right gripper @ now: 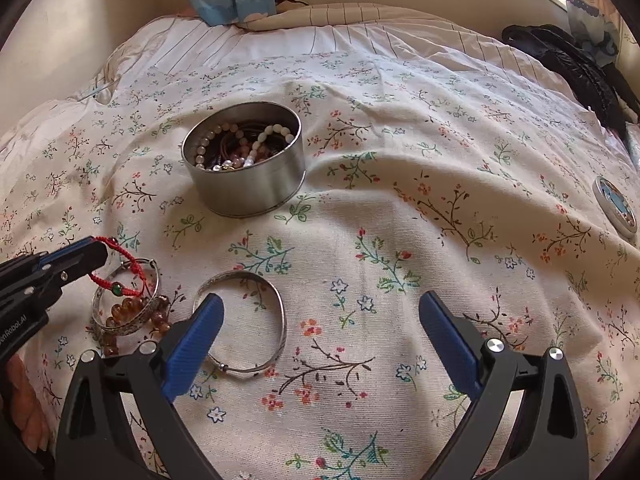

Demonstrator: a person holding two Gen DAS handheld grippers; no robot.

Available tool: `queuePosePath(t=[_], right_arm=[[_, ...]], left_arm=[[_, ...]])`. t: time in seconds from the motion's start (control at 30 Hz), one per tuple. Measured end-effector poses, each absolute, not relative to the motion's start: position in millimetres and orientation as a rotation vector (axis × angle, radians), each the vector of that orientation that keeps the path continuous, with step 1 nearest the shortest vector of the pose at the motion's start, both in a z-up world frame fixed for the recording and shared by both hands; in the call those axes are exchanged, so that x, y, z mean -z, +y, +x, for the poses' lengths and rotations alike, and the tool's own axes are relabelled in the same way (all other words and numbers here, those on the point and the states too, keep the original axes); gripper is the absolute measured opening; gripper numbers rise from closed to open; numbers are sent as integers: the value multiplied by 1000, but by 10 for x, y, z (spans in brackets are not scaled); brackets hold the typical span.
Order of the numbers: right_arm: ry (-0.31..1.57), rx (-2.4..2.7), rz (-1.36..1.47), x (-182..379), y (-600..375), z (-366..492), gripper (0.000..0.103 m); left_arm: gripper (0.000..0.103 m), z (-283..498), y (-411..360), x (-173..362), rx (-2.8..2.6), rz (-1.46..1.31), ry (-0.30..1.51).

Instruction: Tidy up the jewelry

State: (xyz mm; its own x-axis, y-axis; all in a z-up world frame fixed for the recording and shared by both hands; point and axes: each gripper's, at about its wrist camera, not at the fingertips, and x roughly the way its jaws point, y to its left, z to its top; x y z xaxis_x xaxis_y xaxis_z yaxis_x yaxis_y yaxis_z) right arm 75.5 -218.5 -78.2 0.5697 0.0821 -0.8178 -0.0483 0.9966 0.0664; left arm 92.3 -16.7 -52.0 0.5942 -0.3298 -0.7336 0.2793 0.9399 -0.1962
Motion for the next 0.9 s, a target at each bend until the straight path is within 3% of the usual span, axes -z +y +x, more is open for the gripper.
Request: queuePosePath(t=[0.17, 0.23, 0.27, 0.33, 0.43, 0.5, 0.6, 0.7, 0.9], right_arm=[[982, -131, 59, 826, -2145, 761, 93], [1002, -148, 63, 862, -2128, 772, 88], [1013, -151, 59, 885, -2110, 780, 77], [1025, -161, 47, 914, -2077, 792, 68], [1028, -169, 41, 922, -2059, 789, 45], [1028, -172, 42, 920, -2063, 784, 24], [1020, -175, 47, 900, -2078, 770, 12], [1003, -184, 90, 859, -2135, 752, 6], [960, -208, 217, 777, -2307, 724, 3]], left_arm=[[7, 924, -110, 465, 351, -110, 850], [7, 918, -116, 457, 355, -112, 845], [7, 915, -127, 455, 357, -109, 845], [7, 904, -150, 458, 360, -95, 844], [7, 890, -185, 459, 362, -76, 841], [7, 879, -206, 457, 360, -61, 838], [7, 861, -228, 447, 353, -41, 829], [7, 842, -247, 430, 348, -24, 818], [7, 820, -261, 400, 342, 0, 798]])
